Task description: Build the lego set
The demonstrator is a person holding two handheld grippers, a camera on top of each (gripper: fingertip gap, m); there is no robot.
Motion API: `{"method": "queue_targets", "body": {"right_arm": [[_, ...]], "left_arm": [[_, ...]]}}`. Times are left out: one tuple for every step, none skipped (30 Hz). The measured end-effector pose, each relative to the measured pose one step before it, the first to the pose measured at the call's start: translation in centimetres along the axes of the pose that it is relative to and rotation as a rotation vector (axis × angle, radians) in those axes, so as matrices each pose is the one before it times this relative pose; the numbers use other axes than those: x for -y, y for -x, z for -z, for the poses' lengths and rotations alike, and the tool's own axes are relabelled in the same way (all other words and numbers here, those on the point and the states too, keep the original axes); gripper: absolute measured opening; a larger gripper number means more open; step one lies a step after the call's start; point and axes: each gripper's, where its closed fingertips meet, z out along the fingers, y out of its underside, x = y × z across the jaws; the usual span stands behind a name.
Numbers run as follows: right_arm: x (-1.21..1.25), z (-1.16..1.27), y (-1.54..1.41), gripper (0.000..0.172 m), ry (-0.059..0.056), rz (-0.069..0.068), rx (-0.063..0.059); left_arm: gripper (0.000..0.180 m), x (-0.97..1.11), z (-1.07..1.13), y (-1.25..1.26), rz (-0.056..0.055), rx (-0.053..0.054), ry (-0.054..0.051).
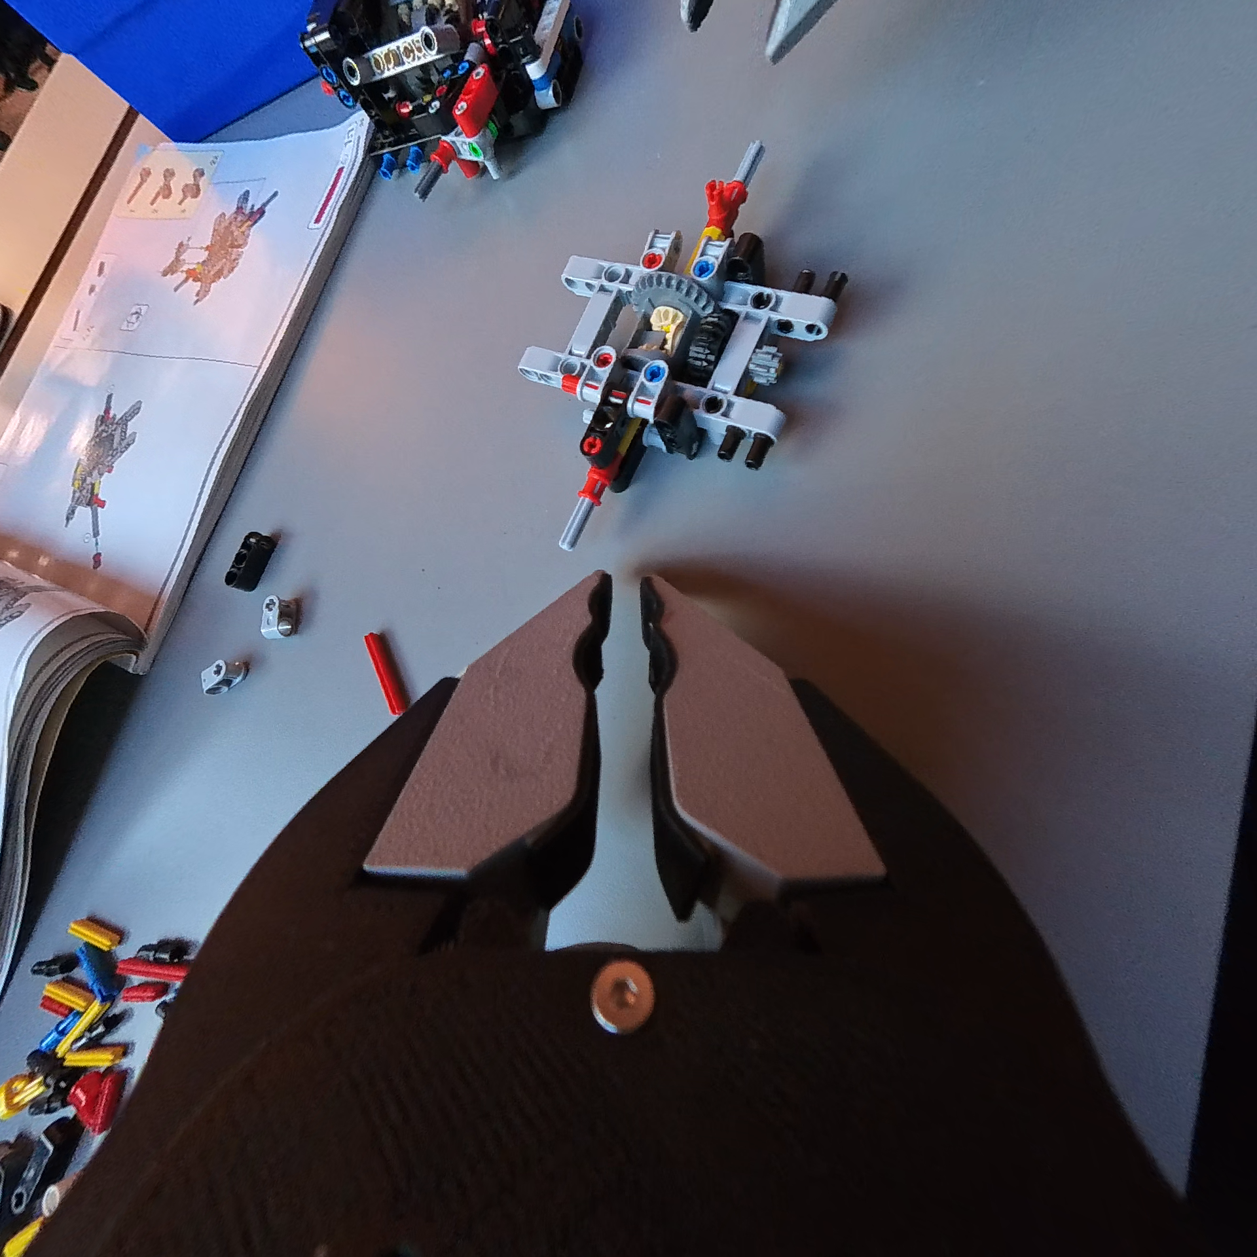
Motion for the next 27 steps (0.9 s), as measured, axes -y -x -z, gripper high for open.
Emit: {"method": "queue_targets", "body": {"right_arm": [[-0.042, -0.03, -0.014, 0.018, 0.0036, 0.0011, -0.0015], [-0.03, -0.028, -0.008, 0.018, 0.0026, 0.0007, -0.0021], [-0.017, -0.013, -0.037, 0.018, 0.0014, 0.0004, -0.0031], [-0.011, -0.009, -0.04, 0.018, 0.0006, 0.0002, -0.0035], [0.0, -0.006, -0.046, 0.017, 0.0005, 0.0, -0.0039], [-0.014, -0.009, -0.049, 0.017, 0.0006, -0.0001, -0.0035], [-0.001, -0.005, -0.036, 0.017, 0.0006, 0.0003, -0.003], [-0.015, 0.0, -0.034, 0.017, 0.0007, 0.0007, -0.0029], [-0.001, -0.004, -0.041, 0.017, 0.0007, 0.0013, -0.0036], [-0.005, -0.011, -0.052, 0.017, 0.0004, 0.0017, -0.0043], [-0.006, -0.003, -0.032, 0.016, 0.0002, 0.0014, -0.0031], [0.006, 0.007, -0.007, 0.016, -0.0002, 0.0018, -0.0018], [0.013, 0.013, 0.012, 0.016, -0.0012, 0.0032, -0.0021], [0.029, 0.029, 0.002, 0.016, -0.0021, 0.0044, -0.003], [0.031, 0.016, 0.027, 0.016, -0.002, 0.0052, -0.0029], [0.02, 0.014, 0.031, 0.015, -0.0011, 0.0056, -0.0016], [0.015, 0.003, 0.064, 0.015, -0.0006, 0.0061, -0.0005], [0.015, 0.004, 0.07, 0.015, -0.0005, 0.0067, 0.0003], [0.004, -0.005, 0.078, 0.014, 0.0001, 0.0069, 0.0002], [0.003, -0.005, 0.061, 0.014, 0.0001, 0.0068, -0.0004], [0.022, 0.003, 0.053, 0.014, -0.0007, 0.0066, -0.0016], [0.018, 0.01, 0.039, 0.013, -0.0011, 0.0061, -0.0017], [0.028, 0.021, 0.045, 0.013, -0.0014, 0.0056, -0.0014], [0.04, 0.022, 0.056, 0.013, -0.0025, 0.0056, -0.0007], [0.038, 0.029, 0.059, 0.012, -0.0028, 0.0054, 0.0], [0.032, 0.024, 0.056, 0.012, -0.0023, 0.0049, 0.0003], [0.033, 0.023, 0.048, 0.011, -0.0017, 0.0042, 0.0004]], "left_arm": [[0.006, -0.006, -0.007, -0.003, -0.0036, 0.003, 0.0002], [0.006, 0.001, 0.0, 0.004, -0.0041, 0.003, 0.0002], [0.006, 0.005, 0.003, -0.014, -0.0042, 0.0026, 0.0001], [0.005, -0.002, -0.003, -0.02, -0.0043, 0.0024, 0.0002], [0.005, -0.003, -0.002, -0.011, -0.0046, 0.0029, 0.0002], [0.005, 0.007, -0.001, 0.004, -0.0057, 0.0048, 0.0003], [0.005, -0.005, -0.002, -0.008, -0.0086, 0.0071, 0.0006], [0.004, -0.005, -0.022, -0.004, -0.0124, 0.0096, 0.0019], [0.002, -0.016, -0.013, 0.02, -0.0142, 0.0142, 0.0032], [0.002, -0.032, -0.005, 0.084, -0.0145, 0.0206, 0.0037], [0.002, -0.031, 0.01, 0.112, -0.0157, 0.0252, 0.005], [0.003, -0.06, 0.05, 0.128, -0.0134, 0.0305, 0.0079], [0.002, -0.045, 0.101, -0.147, -0.0074, 0.0155, 0.0092], [0.0, 0.045, 0.201, -0.516, 0.0007, -0.0098, 0.0043], [0.0, 0.139, 0.289, -0.565, 0.0066, -0.0149, -0.0039], [0.0, 0.082, 0.283, -0.459, 0.0101, -0.0124, -0.0041], [0.0, -0.024, 0.238, -0.298, 0.0144, -0.0075, 0.0019], [0.0, -0.088, 0.241, -0.215, 0.0202, -0.0075, 0.0028], [0.001, -0.078, 0.255, -0.194, 0.0234, -0.0114, -0.0003], [0.003, -0.101, 0.267, -0.187, 0.0272, -0.0158, -0.0014], [0.005, -0.117, 0.268, -0.185, 0.0304, -0.0195, -0.0013], [0.007, -0.156, 0.275, -0.1, 0.0323, -0.0172, -0.0013], [0.01, -0.226, 0.259, 0.035, 0.0322, -0.0096, 0.0008], [0.012, -0.266, 0.246, 0.134, 0.0281, -0.0035, 0.0028], [0.012, -0.274, 0.212, 0.142, 0.022, -0.0013, 0.0032], [0.012, -0.219, 0.186, 0.113, 0.0173, -0.0028, 0.002], [0.012, -0.167, 0.136, 0.073, 0.0143, -0.0049, 0.0013]]}}
